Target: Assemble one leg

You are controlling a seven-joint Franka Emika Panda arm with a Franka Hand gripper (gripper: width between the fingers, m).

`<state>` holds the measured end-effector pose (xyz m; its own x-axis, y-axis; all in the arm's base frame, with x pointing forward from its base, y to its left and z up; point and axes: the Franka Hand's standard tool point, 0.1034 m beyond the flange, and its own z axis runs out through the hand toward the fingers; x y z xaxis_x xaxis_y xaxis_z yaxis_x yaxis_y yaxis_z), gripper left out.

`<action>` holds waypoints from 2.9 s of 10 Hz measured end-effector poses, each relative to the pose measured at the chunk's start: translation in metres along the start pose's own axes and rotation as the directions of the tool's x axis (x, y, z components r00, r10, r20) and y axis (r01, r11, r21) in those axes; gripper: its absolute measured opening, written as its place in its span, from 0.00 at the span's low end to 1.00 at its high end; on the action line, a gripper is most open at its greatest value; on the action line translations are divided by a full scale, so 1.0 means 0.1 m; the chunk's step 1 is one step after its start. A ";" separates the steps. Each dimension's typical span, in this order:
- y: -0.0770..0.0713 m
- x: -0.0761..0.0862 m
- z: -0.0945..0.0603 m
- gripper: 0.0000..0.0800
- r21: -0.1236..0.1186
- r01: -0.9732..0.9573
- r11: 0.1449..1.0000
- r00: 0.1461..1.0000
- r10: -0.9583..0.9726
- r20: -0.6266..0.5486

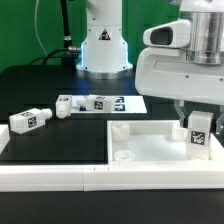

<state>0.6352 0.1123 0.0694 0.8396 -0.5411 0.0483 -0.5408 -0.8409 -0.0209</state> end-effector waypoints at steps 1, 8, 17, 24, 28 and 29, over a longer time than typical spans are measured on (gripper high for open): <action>0.00 0.00 0.00 0.36 0.001 -0.075 0.997 0.997 0.075 0.001; -0.07 0.02 0.01 0.36 0.045 -0.881 0.472 0.473 0.872 0.124; -0.03 0.06 -0.03 0.81 0.103 -0.227 0.969 0.974 0.224 0.033; -0.03 0.10 -0.02 0.68 0.074 0.253 0.964 0.967 -0.250 -0.055; -0.01 0.10 -0.01 0.36 0.087 -0.047 0.995 0.998 0.050 -0.029; 0.01 0.11 -0.01 0.36 0.088 -0.241 0.966 0.970 0.243 -0.011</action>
Offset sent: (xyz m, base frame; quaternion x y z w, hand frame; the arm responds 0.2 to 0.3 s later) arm 0.0021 0.0033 -0.0091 0.1342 -0.0294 0.4212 0.8965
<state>0.6442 0.1052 0.0707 0.6823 -0.7292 0.0523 -0.7206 -0.6828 -0.1202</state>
